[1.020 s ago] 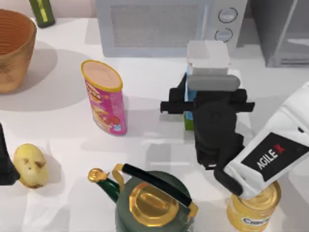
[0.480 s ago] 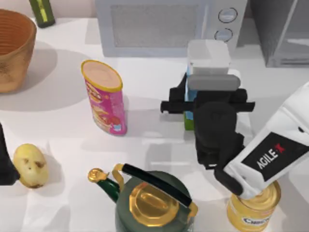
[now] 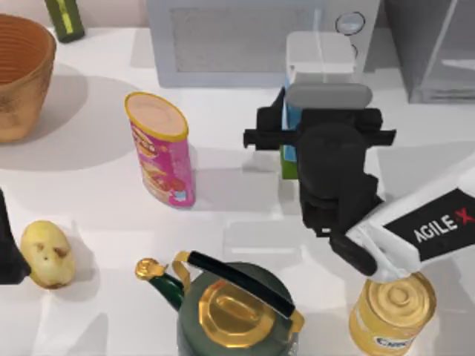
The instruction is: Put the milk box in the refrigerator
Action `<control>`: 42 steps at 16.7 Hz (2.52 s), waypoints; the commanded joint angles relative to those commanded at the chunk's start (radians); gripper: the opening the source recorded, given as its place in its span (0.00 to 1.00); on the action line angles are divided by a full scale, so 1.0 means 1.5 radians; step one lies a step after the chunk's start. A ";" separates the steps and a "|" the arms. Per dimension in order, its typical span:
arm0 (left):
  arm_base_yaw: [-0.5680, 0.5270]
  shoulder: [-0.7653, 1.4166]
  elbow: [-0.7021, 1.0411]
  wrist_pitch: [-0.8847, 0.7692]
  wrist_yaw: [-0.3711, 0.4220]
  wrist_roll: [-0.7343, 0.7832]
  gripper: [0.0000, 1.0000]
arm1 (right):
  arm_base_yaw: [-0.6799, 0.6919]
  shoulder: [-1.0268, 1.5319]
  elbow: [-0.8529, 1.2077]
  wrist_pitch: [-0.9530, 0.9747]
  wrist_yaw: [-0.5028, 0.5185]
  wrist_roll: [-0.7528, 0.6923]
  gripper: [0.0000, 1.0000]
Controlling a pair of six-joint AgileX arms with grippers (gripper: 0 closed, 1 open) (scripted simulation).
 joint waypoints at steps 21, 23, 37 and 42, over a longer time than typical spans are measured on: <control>0.000 0.000 0.000 0.000 0.000 0.000 1.00 | -0.079 -0.337 -0.063 -0.348 -0.086 -0.025 0.00; 0.000 0.000 0.000 0.000 0.000 0.000 1.00 | -0.119 -0.426 -0.136 -0.383 -0.140 -0.032 0.00; 0.000 0.000 0.000 0.000 0.000 0.000 1.00 | -0.389 -1.302 -0.529 -0.648 -0.457 -0.066 0.00; 0.000 0.000 0.000 0.000 0.000 0.000 1.00 | -0.472 -1.384 -0.595 -0.712 -0.490 -0.073 0.00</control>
